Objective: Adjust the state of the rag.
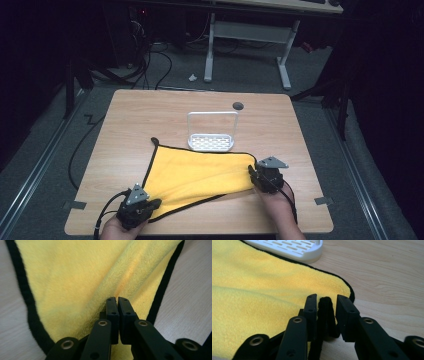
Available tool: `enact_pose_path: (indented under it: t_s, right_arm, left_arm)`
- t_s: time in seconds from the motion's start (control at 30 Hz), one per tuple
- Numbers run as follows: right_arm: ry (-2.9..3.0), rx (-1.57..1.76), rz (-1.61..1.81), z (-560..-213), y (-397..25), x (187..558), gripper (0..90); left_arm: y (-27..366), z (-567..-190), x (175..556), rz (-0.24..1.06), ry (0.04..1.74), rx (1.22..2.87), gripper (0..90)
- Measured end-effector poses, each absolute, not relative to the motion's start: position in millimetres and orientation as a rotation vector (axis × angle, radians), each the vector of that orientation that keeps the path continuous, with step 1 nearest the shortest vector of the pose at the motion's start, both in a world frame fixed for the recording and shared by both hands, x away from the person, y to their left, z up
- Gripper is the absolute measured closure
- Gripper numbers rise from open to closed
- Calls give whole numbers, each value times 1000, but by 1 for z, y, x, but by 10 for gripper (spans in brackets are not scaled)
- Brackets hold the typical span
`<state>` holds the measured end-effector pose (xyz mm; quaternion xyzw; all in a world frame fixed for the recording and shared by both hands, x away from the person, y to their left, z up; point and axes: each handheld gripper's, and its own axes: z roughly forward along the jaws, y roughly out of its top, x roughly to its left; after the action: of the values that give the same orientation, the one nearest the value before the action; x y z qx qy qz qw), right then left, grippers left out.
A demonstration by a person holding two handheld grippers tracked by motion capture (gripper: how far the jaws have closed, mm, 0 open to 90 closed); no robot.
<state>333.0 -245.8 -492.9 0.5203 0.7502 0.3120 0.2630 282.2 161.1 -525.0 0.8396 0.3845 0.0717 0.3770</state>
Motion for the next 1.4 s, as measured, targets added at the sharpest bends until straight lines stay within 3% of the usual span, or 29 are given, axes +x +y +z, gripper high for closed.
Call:
enact_pose_path:
  t_s: [0.17,0.3,0.43,0.47,0.57,0.67,0.87,1.0,1.07,1.1,1.27,1.4]
  right_arm:
    - [1991,1349,890,-480,-256,288,595]
    - [2038,1370,875,-498,-269,250,553]
    - [2072,1371,833,-509,-265,267,546]
    - [2085,1382,833,-511,-264,273,571]
    - [2122,1336,843,-509,-251,296,831]
    - [2083,1265,899,-487,-237,297,872]
    - [1997,1222,944,-449,-247,249,866]
    - [1938,1239,953,-433,-260,224,772]
    - [1917,1254,952,-429,-266,223,710]
    - [1915,1267,949,-430,-269,224,713]
    - [1977,1303,895,-454,-268,240,714]
    - [2073,1354,822,-490,-257,262,718]
  left_arm:
    - [155,-526,282,190,965,2147,867]
    - [156,-527,281,186,975,2130,864]
    - [157,-527,281,175,978,2121,863]
    - [158,-527,282,165,981,2117,863]
    - [159,-527,284,158,977,2112,864]
    - [157,-525,281,155,947,2122,869]
    - [153,-508,259,164,834,2125,872]
    - [158,-503,251,146,832,2110,860]
    - [161,-502,253,81,850,2084,752]
    - [162,-501,253,77,853,2064,701]
    - [162,-502,263,147,861,2057,645]
    - [165,-509,292,208,950,2064,641]
